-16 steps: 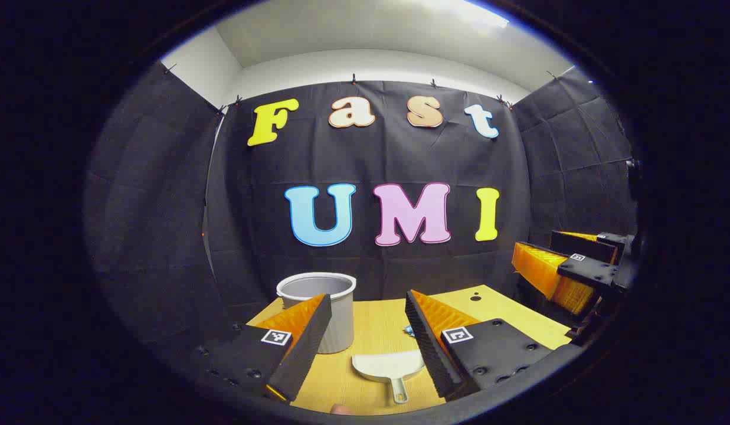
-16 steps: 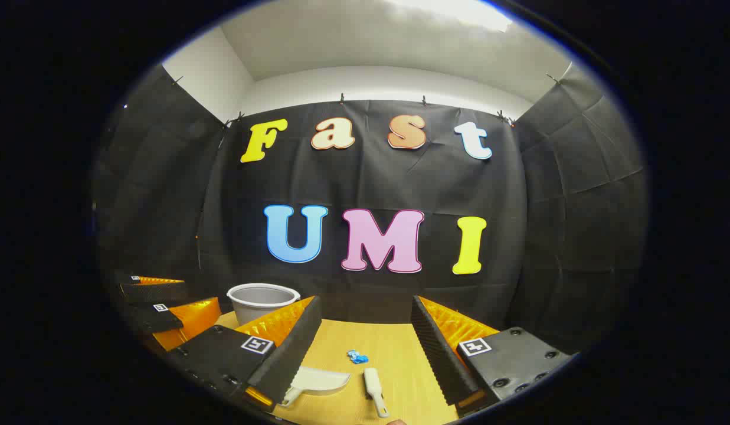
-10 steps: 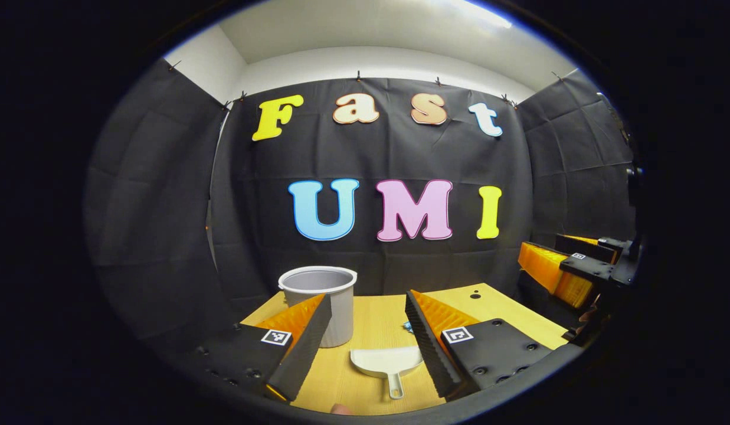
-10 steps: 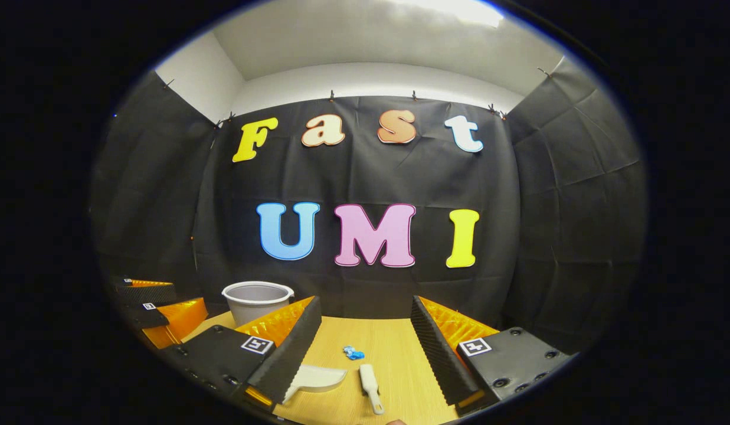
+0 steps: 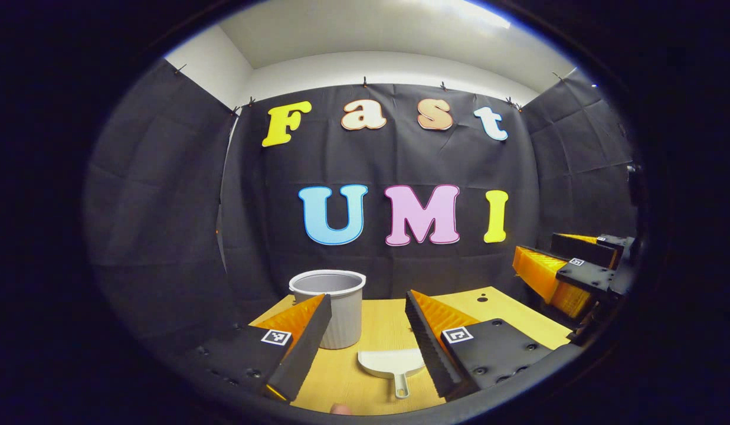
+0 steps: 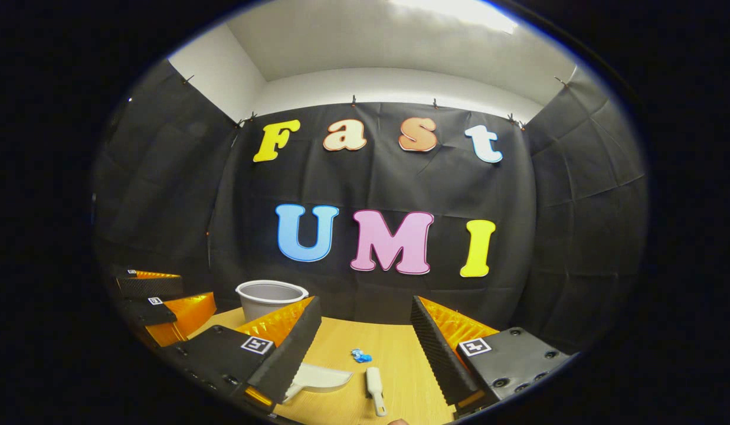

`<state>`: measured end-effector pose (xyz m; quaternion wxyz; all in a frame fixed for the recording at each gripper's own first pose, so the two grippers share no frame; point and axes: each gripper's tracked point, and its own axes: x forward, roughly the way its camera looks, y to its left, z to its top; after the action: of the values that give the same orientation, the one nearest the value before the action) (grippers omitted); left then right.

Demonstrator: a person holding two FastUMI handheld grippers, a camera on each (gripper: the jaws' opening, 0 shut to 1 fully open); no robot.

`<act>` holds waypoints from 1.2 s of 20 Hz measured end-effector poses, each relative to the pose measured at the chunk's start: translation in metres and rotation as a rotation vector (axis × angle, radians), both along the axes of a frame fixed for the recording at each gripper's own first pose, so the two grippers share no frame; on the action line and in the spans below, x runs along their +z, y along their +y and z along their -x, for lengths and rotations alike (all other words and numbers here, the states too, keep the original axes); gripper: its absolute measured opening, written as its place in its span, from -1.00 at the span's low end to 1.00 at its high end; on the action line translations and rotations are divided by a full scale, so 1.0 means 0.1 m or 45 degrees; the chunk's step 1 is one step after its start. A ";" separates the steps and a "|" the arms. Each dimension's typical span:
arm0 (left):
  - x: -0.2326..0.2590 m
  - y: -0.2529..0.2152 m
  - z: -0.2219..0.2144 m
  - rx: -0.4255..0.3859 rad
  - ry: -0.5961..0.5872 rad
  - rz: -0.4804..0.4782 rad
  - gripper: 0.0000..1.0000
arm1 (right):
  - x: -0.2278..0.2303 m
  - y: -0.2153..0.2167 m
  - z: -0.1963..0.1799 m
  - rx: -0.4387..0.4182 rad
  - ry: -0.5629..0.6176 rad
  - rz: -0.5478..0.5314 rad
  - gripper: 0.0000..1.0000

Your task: Pick up the small broom and dustpan from the desktop, sweep the trash into the dustpan with the broom, and then empty the trash into the garbage bin.

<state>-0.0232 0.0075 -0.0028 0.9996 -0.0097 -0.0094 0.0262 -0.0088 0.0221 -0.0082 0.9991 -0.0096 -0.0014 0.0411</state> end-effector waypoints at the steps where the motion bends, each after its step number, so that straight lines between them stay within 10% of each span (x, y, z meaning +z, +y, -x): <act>1: -0.03 0.01 0.00 -0.005 0.007 0.009 0.51 | 0.00 0.03 0.00 0.010 0.003 -0.006 0.94; 24: -0.23 -0.22 -0.46 -0.110 0.153 0.068 0.51 | -0.29 -0.10 -0.44 -0.027 0.092 -0.037 0.96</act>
<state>0.0233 -0.0146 -0.0263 0.9979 -0.0353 0.0516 -0.0161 0.0355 0.0119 -0.0373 0.9989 0.0064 0.0343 0.0308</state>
